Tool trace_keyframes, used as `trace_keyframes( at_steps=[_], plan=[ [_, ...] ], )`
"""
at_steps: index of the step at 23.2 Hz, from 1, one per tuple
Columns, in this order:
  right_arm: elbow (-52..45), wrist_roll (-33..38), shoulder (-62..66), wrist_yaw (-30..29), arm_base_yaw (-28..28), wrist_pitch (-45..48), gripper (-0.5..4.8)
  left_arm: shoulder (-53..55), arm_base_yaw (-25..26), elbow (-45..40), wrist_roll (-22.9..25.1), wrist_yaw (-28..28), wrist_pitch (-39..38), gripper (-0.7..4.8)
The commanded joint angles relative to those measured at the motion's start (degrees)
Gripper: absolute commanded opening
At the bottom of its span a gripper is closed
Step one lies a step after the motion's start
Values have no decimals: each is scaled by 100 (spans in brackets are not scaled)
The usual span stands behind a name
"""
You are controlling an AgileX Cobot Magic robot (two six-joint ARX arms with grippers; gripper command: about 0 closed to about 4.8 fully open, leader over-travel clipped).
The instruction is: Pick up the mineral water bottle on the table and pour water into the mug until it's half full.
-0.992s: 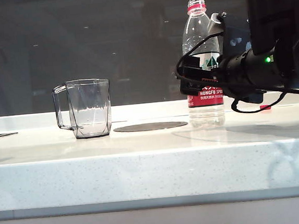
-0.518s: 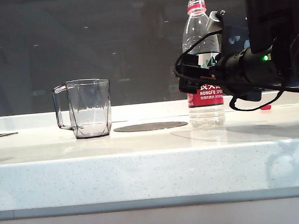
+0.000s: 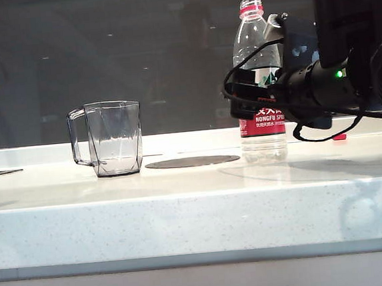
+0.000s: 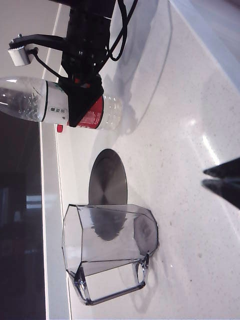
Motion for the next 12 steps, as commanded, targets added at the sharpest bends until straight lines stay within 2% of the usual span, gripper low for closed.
trace_keyframes(
  at_steps=[1, 7, 12],
  plan=[
    [33, -17, -22, 35, 9, 98, 336, 0, 7, 13, 17, 7, 26, -4],
    [35, -55, -28, 31, 9, 153, 336, 0, 59, 15, 15, 11, 26, -4],
    [76, -721, -42, -74, 20, 205, 336, 0, 544, 15, 17, 9, 26, -4]
  ],
)
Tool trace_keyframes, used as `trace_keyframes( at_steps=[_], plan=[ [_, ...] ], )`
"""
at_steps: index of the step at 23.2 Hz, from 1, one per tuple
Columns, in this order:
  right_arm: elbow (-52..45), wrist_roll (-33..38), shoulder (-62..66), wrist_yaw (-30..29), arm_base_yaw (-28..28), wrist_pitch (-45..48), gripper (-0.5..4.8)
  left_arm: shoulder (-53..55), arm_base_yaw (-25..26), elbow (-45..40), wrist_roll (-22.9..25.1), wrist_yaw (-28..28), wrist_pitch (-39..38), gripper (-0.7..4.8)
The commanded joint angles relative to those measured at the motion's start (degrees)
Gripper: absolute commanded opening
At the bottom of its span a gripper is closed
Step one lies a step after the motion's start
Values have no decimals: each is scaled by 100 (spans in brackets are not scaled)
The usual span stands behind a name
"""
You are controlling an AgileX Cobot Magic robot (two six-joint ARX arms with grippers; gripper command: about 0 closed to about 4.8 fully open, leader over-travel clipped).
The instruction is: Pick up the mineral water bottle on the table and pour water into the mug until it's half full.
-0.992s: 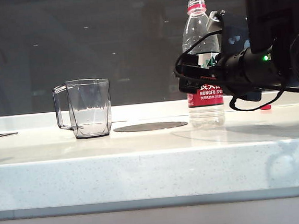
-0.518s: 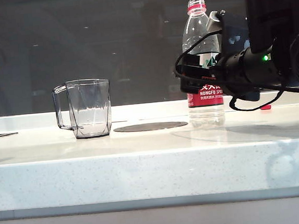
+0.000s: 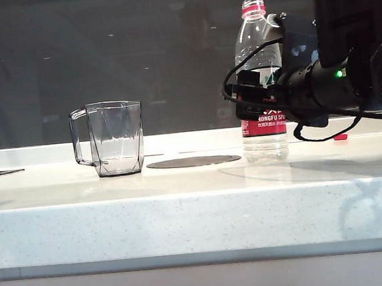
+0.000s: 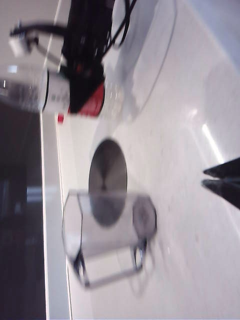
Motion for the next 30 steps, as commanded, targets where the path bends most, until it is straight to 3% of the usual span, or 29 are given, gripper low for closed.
trace_keyframes(
  at_steps=[1, 5, 8, 18, 21, 30],
  plan=[
    [98, -754, -42, -153, 28, 190, 336, 2, 409, 15, 17, 2, 26, -4],
    [203, -1362, -133, -352, 74, 101, 336, 2, 905, 15, 17, -2, 26, -4],
    [437, -2006, -376, -354, 109, -549, 336, 2, 1093, 15, 17, 0, 22, -4],
    [1429, -3541, -564, -352, 334, -2282, 336, 2, 1097, 15, 17, 0, 9, -4],
    [1888, -4308, -560, -350, 544, -3099, 336, 2, 1099, 15, 17, -2, 7, -4],
    [2201, -5117, -522, -22, 656, -3532, 336, 2, 1099, 15, 17, 0, -9, -4]
  ],
)
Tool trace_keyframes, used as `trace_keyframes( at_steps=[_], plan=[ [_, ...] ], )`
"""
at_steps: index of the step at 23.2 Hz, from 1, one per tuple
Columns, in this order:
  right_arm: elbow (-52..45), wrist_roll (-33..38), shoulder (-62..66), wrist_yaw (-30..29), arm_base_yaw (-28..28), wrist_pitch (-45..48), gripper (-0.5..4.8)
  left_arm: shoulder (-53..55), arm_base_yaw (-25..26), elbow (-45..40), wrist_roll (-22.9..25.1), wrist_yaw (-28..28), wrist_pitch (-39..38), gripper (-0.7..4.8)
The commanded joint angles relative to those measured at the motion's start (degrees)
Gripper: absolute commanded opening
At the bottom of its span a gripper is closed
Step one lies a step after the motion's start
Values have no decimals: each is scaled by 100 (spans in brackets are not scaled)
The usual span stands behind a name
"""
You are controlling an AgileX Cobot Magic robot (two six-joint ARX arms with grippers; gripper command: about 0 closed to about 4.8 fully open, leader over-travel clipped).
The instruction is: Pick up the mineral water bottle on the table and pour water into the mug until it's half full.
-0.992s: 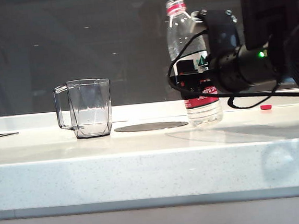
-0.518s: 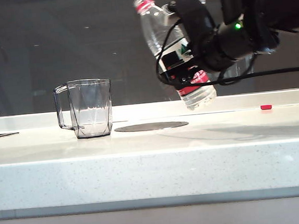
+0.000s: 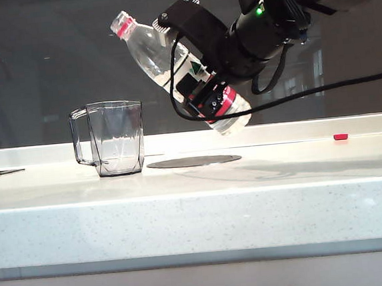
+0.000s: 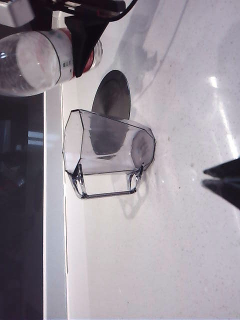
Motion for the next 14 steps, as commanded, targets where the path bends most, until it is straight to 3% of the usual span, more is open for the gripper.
trace_keyframes(
  at_steps=[1, 4, 14],
  plan=[
    [87, -597, -63, 354, 13, 240, 336, 4, -4, 15, 15, 24, 35, -4],
    [87, -1075, -63, 557, 22, 243, 336, 4, 31, 15, 15, 28, 35, -4],
    [107, -1530, -63, 706, 20, 306, 336, 4, 402, 15, 15, 22, 33, -4]
  ],
)
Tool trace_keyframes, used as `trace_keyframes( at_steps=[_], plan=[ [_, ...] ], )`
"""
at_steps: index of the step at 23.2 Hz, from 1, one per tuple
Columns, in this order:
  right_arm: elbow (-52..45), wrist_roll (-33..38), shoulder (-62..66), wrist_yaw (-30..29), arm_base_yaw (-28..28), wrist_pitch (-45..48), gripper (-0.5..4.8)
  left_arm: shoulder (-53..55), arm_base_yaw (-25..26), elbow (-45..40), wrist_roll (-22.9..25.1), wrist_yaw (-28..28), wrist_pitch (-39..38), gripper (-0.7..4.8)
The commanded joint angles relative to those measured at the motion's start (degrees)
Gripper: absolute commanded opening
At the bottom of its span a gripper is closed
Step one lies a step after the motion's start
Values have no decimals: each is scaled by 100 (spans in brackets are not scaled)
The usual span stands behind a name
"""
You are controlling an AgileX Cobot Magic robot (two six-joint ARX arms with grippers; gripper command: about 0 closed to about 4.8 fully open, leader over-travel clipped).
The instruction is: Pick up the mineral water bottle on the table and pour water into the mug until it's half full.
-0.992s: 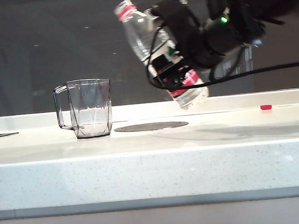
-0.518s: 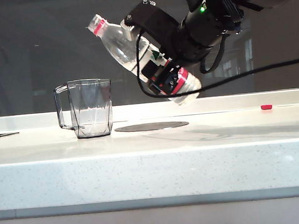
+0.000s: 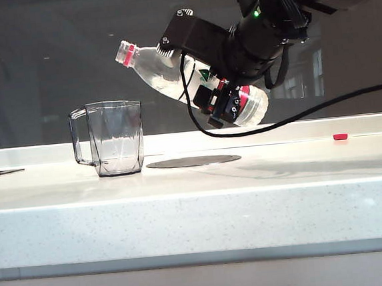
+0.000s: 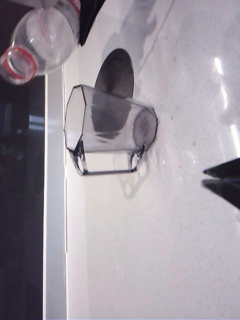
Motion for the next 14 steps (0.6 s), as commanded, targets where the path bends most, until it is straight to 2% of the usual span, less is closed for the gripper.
trace_keyframes(
  at_steps=[1, 14],
  plan=[
    [122, -87, -66, 46, 7, 389, 336, 2, 22, 15, 15, 22, 37, -4],
    [643, -1091, 258, 256, -26, 345, 336, 2, 22, 15, 15, 24, 33, -4]
  ],
)
